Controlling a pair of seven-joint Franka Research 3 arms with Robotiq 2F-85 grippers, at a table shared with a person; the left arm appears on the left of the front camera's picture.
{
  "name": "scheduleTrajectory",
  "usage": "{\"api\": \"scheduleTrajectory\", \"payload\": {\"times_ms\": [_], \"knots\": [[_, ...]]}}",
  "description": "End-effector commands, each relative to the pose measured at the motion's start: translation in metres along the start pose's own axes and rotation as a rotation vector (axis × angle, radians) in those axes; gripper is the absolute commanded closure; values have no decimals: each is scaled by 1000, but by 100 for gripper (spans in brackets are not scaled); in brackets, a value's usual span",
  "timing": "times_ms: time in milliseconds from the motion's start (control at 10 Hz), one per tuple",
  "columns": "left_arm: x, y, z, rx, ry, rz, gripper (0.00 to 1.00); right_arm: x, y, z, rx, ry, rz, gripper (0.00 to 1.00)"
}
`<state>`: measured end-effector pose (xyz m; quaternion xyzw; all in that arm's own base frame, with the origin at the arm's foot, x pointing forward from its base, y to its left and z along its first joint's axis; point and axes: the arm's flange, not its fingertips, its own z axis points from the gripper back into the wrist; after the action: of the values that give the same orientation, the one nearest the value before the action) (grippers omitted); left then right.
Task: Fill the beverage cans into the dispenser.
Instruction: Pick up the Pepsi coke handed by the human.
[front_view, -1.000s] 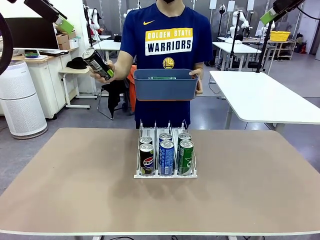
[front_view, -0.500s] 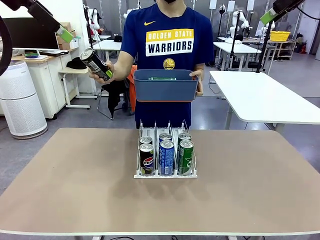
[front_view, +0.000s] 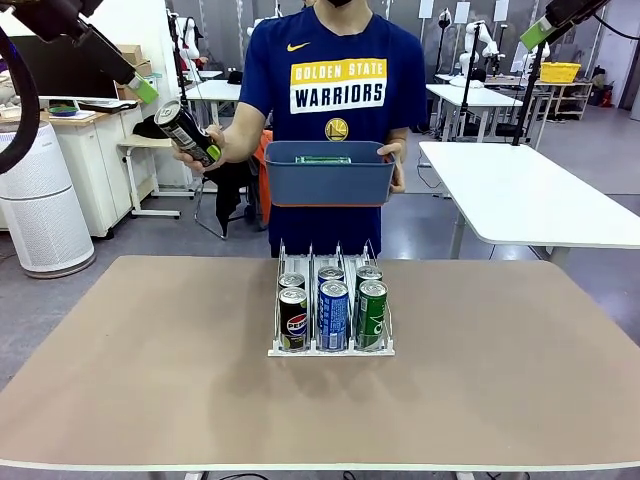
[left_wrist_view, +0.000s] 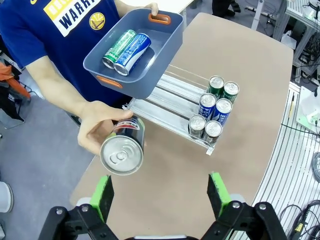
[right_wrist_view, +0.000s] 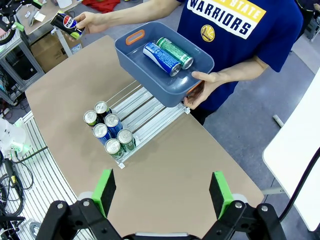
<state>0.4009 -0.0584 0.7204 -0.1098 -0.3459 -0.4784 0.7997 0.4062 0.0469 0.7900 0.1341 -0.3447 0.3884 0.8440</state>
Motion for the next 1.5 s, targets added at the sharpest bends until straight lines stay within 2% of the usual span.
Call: {"api": "scheduleTrajectory", "payload": {"times_ms": [0, 1400], "knots": [[-8, 2, -14, 38, -7, -15, 0, -1, 1, -1, 6, 5, 2, 0], [-1, 2, -5, 10, -2, -4, 0, -1, 1, -1, 6, 5, 2, 0]]}}
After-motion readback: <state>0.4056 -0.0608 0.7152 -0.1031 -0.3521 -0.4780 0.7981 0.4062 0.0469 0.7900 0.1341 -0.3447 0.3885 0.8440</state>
